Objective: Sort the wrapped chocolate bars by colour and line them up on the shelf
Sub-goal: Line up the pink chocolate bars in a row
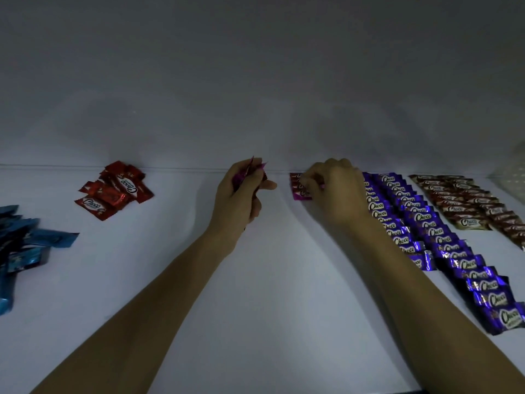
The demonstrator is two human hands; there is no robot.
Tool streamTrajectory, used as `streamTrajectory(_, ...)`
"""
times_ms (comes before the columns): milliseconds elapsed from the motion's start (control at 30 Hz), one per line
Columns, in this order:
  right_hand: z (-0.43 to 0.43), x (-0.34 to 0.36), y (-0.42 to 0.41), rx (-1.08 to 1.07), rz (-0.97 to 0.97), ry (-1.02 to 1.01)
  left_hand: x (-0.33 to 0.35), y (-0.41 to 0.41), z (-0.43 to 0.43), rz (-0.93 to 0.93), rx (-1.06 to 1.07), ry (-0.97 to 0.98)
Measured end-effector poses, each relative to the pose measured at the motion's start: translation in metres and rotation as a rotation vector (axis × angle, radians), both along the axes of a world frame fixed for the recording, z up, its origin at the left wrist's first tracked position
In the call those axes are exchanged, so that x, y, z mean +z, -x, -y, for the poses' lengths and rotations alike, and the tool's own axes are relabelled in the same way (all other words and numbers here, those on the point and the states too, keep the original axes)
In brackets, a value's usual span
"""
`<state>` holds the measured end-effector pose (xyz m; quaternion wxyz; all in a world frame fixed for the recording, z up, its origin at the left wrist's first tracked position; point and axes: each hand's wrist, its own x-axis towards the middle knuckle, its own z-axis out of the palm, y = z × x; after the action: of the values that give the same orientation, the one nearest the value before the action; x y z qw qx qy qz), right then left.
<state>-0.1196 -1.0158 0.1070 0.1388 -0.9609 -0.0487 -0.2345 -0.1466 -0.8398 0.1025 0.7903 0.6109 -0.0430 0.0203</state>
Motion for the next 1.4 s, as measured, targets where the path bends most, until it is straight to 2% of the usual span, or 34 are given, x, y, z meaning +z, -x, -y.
streamTrajectory(67,-0.014,0.010,0.015,0.172,-0.112,-0.611,0.002,0.001,0.001,-0.010,-0.033,-0.020)
streamTrajectory(100,-0.023,0.015,0.022,0.250,-0.216,-0.852,0.003,0.002,0.001,-0.025,-0.036,-0.037)
streamTrajectory(133,-0.030,0.018,0.028,0.320,-0.310,-0.971,0.004,0.003,0.002,-0.040,-0.034,-0.045)
streamTrajectory(233,-0.042,0.016,0.035,0.421,-0.391,-0.936,0.001,0.003,0.002,0.015,-0.046,-0.101)
streamTrajectory(467,-0.042,0.015,0.036,0.306,-0.390,-1.140,-0.005,0.001,0.006,0.137,0.003,-0.287)
streamTrajectory(567,-0.037,0.018,0.037,0.272,-0.386,-1.147,-0.006,0.002,0.006,0.138,-0.008,-0.323)
streamTrajectory(733,-0.034,0.021,0.034,0.231,-0.365,-1.194,-0.006,0.000,0.005,0.174,0.030,-0.283)
streamTrajectory(933,-0.024,0.021,0.030,0.196,-0.359,-1.294,-0.009,-0.004,0.003,0.074,0.097,-0.174)
streamTrajectory(1100,-0.027,0.018,0.030,0.233,-0.376,-1.286,-0.007,-0.004,0.001,0.088,0.046,-0.214)
streamTrajectory(1200,-0.028,0.019,0.027,0.248,-0.353,-1.414,-0.007,-0.001,0.003,0.095,0.006,-0.221)
streamTrajectory(1267,-0.021,0.023,0.024,0.200,-0.272,-1.487,-0.008,-0.002,0.003,0.066,0.021,-0.215)
streamTrajectory(1333,-0.008,0.024,0.021,0.107,-0.179,-1.372,-0.010,-0.004,0.003,0.046,0.049,-0.212)
streamTrajectory(1400,0.010,0.019,0.016,0.055,-0.124,-1.061,-0.010,-0.004,0.003,0.053,0.065,-0.234)
